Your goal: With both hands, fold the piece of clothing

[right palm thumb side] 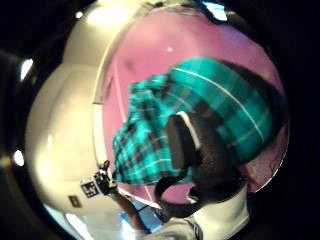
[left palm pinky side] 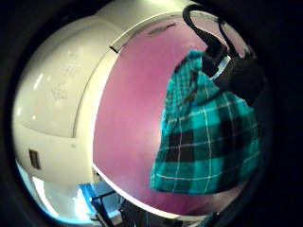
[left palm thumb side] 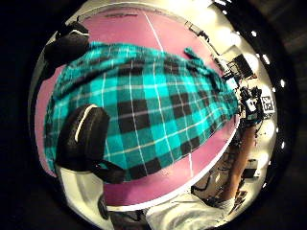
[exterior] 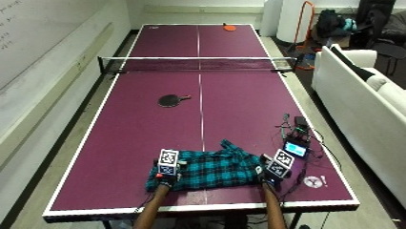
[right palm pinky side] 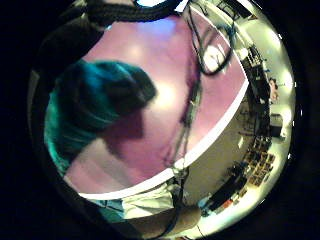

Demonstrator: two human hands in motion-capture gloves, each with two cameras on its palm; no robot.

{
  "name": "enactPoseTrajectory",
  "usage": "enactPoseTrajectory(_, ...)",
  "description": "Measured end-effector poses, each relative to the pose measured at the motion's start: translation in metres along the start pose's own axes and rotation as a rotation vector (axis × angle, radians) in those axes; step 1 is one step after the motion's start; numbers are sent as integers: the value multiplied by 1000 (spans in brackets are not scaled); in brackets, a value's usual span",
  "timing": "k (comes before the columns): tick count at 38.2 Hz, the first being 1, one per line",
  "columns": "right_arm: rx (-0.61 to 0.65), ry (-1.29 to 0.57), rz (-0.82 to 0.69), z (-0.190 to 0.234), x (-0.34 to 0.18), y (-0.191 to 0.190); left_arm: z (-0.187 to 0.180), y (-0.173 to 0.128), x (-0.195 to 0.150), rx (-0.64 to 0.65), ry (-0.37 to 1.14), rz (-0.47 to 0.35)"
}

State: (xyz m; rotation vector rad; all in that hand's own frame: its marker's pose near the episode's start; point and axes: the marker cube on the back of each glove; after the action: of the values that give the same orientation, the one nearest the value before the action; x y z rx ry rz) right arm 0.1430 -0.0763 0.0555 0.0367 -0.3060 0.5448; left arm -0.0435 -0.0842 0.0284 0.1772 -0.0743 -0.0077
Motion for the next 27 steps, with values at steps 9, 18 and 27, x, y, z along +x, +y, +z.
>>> enactPoseTrajectory(9,11,165,61,23,35,28,41,21,-2,-250,-4,6)
enactPoseTrajectory(18,197,181,18,21,29,9,52,21,11,-357,77,-6)
enactPoseTrajectory(27,174,-215,-33,10,9,-63,47,4,41,-304,114,21)
